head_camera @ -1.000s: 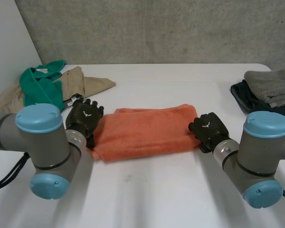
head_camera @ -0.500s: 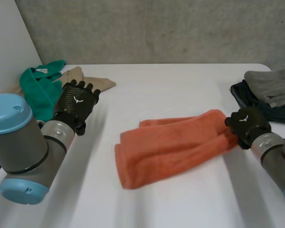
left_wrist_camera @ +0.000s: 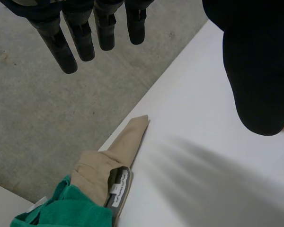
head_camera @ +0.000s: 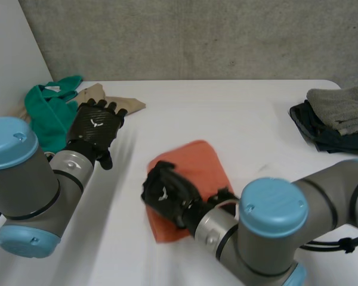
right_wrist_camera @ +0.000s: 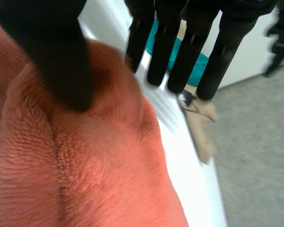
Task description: Fold the laundry.
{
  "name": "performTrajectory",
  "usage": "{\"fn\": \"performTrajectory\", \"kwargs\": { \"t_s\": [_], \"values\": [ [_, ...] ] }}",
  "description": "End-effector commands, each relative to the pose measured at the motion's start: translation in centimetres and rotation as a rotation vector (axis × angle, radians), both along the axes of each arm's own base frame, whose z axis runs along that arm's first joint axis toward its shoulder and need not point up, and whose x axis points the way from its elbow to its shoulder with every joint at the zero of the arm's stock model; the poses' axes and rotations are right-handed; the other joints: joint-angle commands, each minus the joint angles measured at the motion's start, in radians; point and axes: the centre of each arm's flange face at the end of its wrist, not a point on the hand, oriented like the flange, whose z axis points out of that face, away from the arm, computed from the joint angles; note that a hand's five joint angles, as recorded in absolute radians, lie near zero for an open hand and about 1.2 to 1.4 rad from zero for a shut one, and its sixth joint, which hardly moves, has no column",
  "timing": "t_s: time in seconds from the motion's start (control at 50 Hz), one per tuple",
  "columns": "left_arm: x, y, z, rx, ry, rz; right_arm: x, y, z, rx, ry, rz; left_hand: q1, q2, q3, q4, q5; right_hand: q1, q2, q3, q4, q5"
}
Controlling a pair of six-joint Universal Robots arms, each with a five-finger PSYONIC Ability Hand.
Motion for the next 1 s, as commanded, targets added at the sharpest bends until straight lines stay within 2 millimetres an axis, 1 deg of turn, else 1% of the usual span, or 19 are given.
{"fn": "performTrajectory", "kwargs": {
  "t_s": [0.02,0.06,0.08,0.1,0.14,0.16,0.22,0.24,0.3,0.32,0.38,0.4,0.48,0.56,0.62,0.7,0.78,0.9,1.0],
  "values": [
    [-0.3,-0.4,1.0,-0.002,0.093,0.004,-0.7,-0.1,0.0,0.116,-0.043,-0.047,-0.012,-0.032,-0.035,-0.026,-0.047,-0.712,-0.77,-0.785,-0.791,-0.78],
    [-0.5,-0.5,1.4,-0.01,0.112,0.0,-1.4,-1.3,2.2,0.157,-0.127,-0.104,-0.009,-0.029,-0.032,-0.023,-0.044,-0.712,-0.77,-0.785,-0.791,-0.78],
    [-0.8,-0.5,1.7,-0.015,0.123,-0.006,-2.6,-2.9,4.2,0.211,-0.219,-0.179,-0.009,-0.029,-0.032,-0.023,-0.044,-0.712,-0.77,-0.785,-0.791,-0.78],
    [-1.4,-0.2,2.2,-0.022,0.149,-0.024,-3.4,-3.8,5.2,0.239,-0.271,-0.221,-0.009,-0.029,-0.032,-0.023,-0.044,-0.712,-0.77,-0.785,-0.791,-0.78],
    [-2.1,0.1,2.7,-0.029,0.176,-0.048,-4.8,-5.5,6.5,0.309,-0.362,-0.299,-0.009,-0.029,-0.032,-0.023,-0.044,-0.712,-0.77,-0.785,-0.791,-0.78],
    [-2.6,0.3,3.0,-0.032,0.192,-0.061,-6.2,-6.9,7.0,0.386,-0.431,-0.373,-0.006,-0.026,-0.029,-0.021,-0.041,-0.712,-0.77,-0.785,-0.791,-0.78],
    [-4.3,1.1,3.9,-0.039,0.248,-0.112,-7.5,-7.8,7.4,0.496,-0.499,-0.451,-0.006,-0.026,-0.029,-0.021,-0.041,-0.712,-0.77,-0.785,-0.791,-0.78],
    [-4.8,1.3,4.0,-0.035,0.262,-0.126,-8.5,-8.3,7.9,0.545,-0.521,-0.504,-0.006,-0.026,-0.029,-0.021,-0.041,-0.712,-0.77,-0.785,-0.791,-0.78],
    [-7.3,2.8,2.9,0.016,0.288,-0.191,-9.4,-8.9,8.2,0.589,-0.517,-0.554,-0.006,-0.026,-0.029,-0.021,-0.041,-0.712,-0.77,-0.785,-0.791,-0.78],
    [-9.0,4.2,2.1,0.048,0.292,-0.243,-9.7,-9.3,8.3,0.604,-0.505,-0.58,-0.003,-0.023,-0.026,-0.018,-0.038,-0.712,-0.77,-0.785,-0.791,-0.78],
    [-10.4,5.9,0.9,0.092,0.28,-0.277,-9.5,-9.8,7.8,0.634,-0.477,-0.598,0.0,-0.02,-0.023,-0.015,-0.035,-0.712,-0.77,-0.785,-0.791,-0.78],
    [-10.8,6.5,0.0,0.119,0.261,-0.269,-9.1,-10.1,7.1,0.663,-0.451,-0.6,0.0,-0.02,-0.023,-0.015,-0.035,-0.712,-0.77,-0.785,-0.791,-0.78],
    [-9.8,6.4,-2.9,0.176,0.188,-0.132,-8.3,-11.5,5.6,0.728,-0.401,-0.62,-0.006,-0.026,-0.029,-0.02,-0.041,-0.712,-0.77,-0.785,-0.791,-0.78],
    [-8.4,6.7,-4.6,0.217,0.119,-0.015,-7.7,-12.4,4.2,0.812,-0.34,-0.63,-0.012,-0.031,-0.035,-0.026,-0.047,-0.712,-0.77,-0.785,-0.791,-0.78],
    [-7.5,7.3,-5.9,0.258,0.071,0.006,-7.2,-12.5,2.2,0.875,-0.271,-0.635,-0.012,-0.032,-0.035,-0.026,-0.047,-0.712,-0.77,-0.785,-0.791,-0.78],
    [-6.5,8.0,-7.1,0.295,0.029,0.016,-6.7,-12.3,0.2,0.906,-0.216,-0.637,-0.012,-0.032,-0.035,-0.026,-0.047,-0.712,-0.77,-0.785,-0.791,-0.78],
    [-6.1,8.2,-7.5,0.308,0.018,0.02,-6.7,-12.2,-1.0,0.872,-0.155,-0.628,-0.009,-0.029,-0.032,-0.023,-0.044,-0.712,-0.77,-0.785,-0.791,-0.78],
    [-5.5,7.6,-7.8,0.327,0.006,0.031,-7.1,-12.7,-0.4,0.778,-0.132,-0.637,-0.003,-0.023,-0.026,-0.018,-0.038,-0.712,-0.77,-0.785,-0.791,-0.78],
    [-5.8,7.2,-7.0,0.322,0.027,-0.003,-7.2,-12.6,1.9,0.662,-0.193,-0.628,-0.006,-0.026,-0.029,-0.02,-0.041,-0.712,-0.77,-0.785,-0.791,-0.78]
  ]
}}
